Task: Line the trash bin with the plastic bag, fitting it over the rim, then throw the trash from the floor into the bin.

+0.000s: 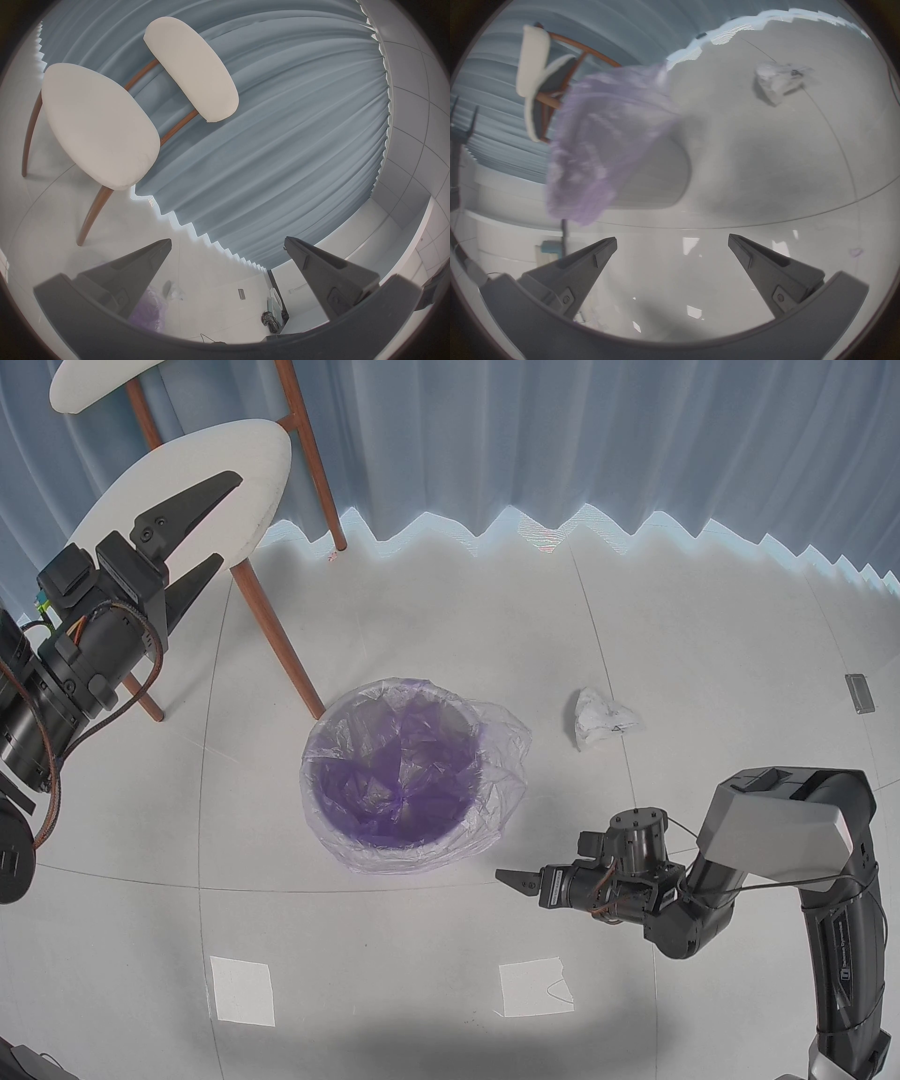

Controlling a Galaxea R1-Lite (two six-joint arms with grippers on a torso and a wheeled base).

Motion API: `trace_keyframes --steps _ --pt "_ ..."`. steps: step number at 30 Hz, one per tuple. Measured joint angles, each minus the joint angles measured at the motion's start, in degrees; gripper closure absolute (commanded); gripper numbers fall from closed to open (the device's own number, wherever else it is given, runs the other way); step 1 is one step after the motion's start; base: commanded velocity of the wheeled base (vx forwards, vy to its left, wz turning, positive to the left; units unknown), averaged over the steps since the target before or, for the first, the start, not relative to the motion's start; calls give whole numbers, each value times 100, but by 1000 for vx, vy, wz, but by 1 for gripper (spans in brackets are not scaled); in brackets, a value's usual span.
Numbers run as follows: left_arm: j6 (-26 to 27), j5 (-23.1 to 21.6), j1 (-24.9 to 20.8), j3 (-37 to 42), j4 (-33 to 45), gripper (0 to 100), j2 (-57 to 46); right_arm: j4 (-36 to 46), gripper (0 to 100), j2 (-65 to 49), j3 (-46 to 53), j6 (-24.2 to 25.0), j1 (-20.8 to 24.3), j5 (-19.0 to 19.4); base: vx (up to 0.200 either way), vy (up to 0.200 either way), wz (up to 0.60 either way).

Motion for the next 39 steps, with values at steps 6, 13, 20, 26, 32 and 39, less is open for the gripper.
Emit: trace_keyframes --steps 6,13,20,26,32,39 --pt "-5 -6 -17 2 1 0 -49 -1685 0 -28 753 723 312 533 0 0 0" --pt "-29 -227 -13 16 0 0 -132 -2729 0 258 996 1147 612 805 0 0 0" --pt "-40 -288 -16 57 1 0 -206 -2601 0 471 689 1229 767 835 0 0 0" --pt "-40 -293 -5 63 1 0 -228 -2010 0 549 144 1254 808 805 0 0 0" --pt "-38 -295 -13 63 1 0 -234 -1637 0 584 -361 1257 813 790 0 0 0" --pt "-38 -332 6 62 1 0 -236 -1065 0 716 -1006 1257 786 719 0 0 0"
